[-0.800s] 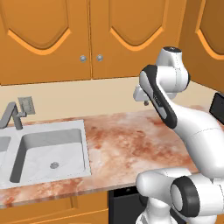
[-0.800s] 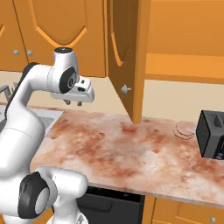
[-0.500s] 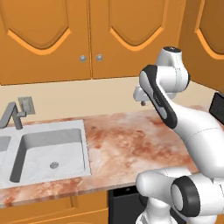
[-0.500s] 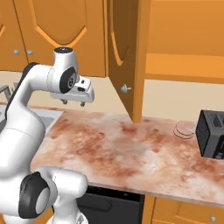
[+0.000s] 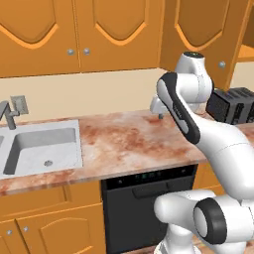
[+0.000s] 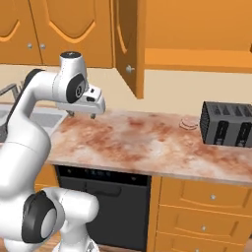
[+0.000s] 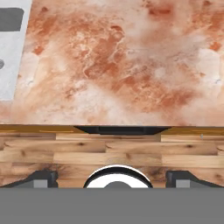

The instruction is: Close all open cabinet doors.

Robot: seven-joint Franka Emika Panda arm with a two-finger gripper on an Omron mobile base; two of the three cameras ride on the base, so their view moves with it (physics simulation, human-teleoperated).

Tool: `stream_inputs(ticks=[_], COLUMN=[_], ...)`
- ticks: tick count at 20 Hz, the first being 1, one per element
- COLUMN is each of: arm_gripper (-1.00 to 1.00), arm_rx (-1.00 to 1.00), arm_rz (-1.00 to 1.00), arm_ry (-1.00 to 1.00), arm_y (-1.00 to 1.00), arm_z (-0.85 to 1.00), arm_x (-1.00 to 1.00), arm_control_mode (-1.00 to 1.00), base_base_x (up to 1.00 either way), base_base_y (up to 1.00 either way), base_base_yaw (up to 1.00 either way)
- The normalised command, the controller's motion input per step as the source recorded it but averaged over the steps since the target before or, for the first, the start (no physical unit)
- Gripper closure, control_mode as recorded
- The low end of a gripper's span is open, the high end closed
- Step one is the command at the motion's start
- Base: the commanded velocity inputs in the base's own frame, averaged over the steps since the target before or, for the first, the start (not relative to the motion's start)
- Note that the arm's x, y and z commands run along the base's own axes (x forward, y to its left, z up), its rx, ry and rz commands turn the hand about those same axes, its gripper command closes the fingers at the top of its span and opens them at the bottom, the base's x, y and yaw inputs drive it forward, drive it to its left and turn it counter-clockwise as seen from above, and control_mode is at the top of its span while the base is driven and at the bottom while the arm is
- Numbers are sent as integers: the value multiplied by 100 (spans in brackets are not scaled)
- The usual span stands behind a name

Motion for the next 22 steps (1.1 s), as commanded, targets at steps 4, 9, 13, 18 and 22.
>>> stream_inputs(ticks=[4, 9, 13, 18, 22], arm_gripper=[-100, -100, -100, -100, -100], arm_rx=[0, 0, 0, 0, 0], arm_rz=[0, 0, 0, 0, 0], arm_ry=[0, 0, 0, 0, 0], arm_y=[0, 0, 0, 0, 0], arm_z=[0, 0, 0, 0, 0], arm_x=[0, 0, 0, 0, 0], arm_control_mode=[100, 100, 100, 100, 100], base_base_x=[-58, -27, 0, 1, 0], base_base_y=[-57, -58, -50, -60, -64], base_base_yaw=[-8, -4, 0, 0, 0])
